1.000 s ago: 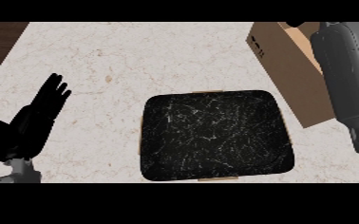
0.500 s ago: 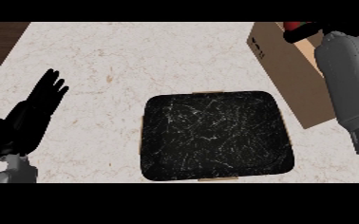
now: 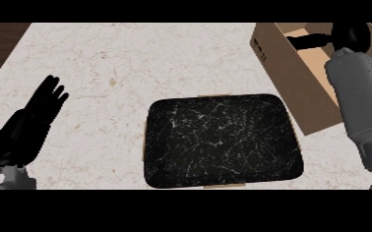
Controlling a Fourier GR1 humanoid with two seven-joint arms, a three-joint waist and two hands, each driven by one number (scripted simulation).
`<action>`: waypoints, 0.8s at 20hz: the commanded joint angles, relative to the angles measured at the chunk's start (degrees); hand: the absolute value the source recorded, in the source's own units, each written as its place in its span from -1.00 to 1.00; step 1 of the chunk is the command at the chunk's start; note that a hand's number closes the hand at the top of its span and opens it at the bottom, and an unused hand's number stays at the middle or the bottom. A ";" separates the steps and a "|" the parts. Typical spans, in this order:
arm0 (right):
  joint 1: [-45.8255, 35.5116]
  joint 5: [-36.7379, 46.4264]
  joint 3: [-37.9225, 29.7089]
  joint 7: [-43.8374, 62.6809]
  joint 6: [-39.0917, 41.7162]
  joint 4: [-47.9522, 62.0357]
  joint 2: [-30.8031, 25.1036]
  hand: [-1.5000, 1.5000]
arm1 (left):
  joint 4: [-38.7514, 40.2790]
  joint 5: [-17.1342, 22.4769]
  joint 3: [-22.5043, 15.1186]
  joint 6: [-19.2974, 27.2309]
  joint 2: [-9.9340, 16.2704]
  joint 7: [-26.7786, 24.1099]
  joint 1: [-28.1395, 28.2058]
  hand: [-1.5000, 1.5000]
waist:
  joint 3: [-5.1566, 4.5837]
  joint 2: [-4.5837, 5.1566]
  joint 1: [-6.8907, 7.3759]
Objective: Pick the tomato from the tray and place it in the cardboard box
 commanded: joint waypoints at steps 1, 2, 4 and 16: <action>0.90 -5.73 -5.64 -3.56 -8.65 -4.53 1.04 -1.00 | 1.01 -1.07 -0.42 2.31 -0.86 1.13 -2.98 0.00 | 0.20 0.21 -1.19; -0.19 -7.33 -7.45 -4.16 -10.70 -4.25 1.21 -1.00 | -0.05 -1.37 -0.20 1.18 0.31 0.71 -1.34 0.00 | 0.22 0.35 -0.21; 1.10 -9.31 -9.29 -4.12 -13.35 -5.92 1.86 -1.00 | 0.52 0.16 0.12 -0.74 0.07 -0.70 0.24 0.00 | 0.15 0.22 -0.32; 17.45 -26.91 -16.83 -6.12 -2.13 -28.23 -3.53 -1.00 | 1.42 -1.20 0.32 1.37 -0.70 0.47 -1.61 0.00 | 0.09 -0.08 -1.57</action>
